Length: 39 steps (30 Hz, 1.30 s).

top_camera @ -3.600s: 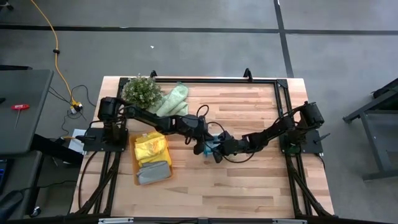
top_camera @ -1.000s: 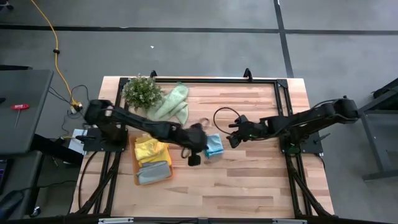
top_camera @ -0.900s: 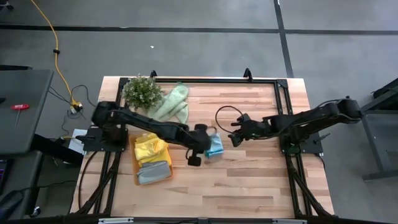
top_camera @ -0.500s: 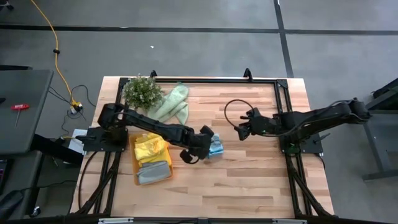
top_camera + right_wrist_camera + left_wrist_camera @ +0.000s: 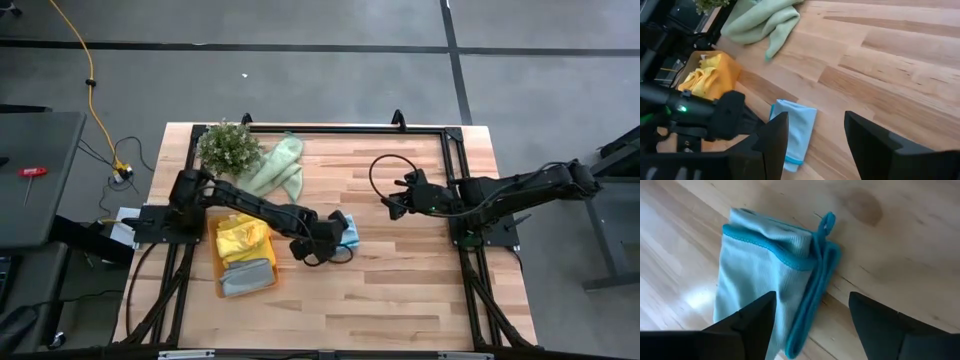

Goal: Fold microfiber towels
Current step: Put the blue folded microfiber towel into the orange bin

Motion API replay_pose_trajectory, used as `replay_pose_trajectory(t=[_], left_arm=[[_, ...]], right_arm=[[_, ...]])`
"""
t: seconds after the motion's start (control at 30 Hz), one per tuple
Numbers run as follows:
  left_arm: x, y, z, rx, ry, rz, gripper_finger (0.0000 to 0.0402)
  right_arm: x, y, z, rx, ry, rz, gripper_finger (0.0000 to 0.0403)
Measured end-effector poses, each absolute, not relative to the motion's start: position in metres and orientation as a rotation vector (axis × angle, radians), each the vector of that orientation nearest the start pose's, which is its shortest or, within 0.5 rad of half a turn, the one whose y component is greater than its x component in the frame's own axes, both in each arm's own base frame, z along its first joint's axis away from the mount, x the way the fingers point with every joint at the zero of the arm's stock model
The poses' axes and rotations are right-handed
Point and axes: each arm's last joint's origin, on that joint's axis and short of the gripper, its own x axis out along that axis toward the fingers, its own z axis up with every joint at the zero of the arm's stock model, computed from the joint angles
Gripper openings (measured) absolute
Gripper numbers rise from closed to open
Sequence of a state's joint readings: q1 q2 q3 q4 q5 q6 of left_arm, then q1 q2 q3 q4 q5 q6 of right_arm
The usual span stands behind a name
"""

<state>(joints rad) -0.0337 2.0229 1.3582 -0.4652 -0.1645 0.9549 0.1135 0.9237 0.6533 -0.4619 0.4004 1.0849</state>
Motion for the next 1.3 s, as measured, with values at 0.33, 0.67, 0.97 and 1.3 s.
replay_pose_trajectory(t=[0.33,0.67,0.97,1.3], left_arm=[[0.417,0.008,0.132,0.929,1.081,-0.391,0.0239],[0.416,0.014,0.119,0.968,1.115,-0.445,0.0156],[0.423,0.023,0.122,0.78,1.125,-0.221,0.0023],[0.399,0.044,0.21,0.451,1.11,-0.137,0.0023]], right_arm=[[0.183,0.009,0.243,0.875,0.471,-0.639,0.0185],[0.183,0.009,0.244,0.88,0.464,-0.635,0.0185],[0.183,0.009,0.244,0.874,0.46,-0.64,0.0185],[0.184,0.009,0.244,0.869,0.455,-0.643,0.0185]])
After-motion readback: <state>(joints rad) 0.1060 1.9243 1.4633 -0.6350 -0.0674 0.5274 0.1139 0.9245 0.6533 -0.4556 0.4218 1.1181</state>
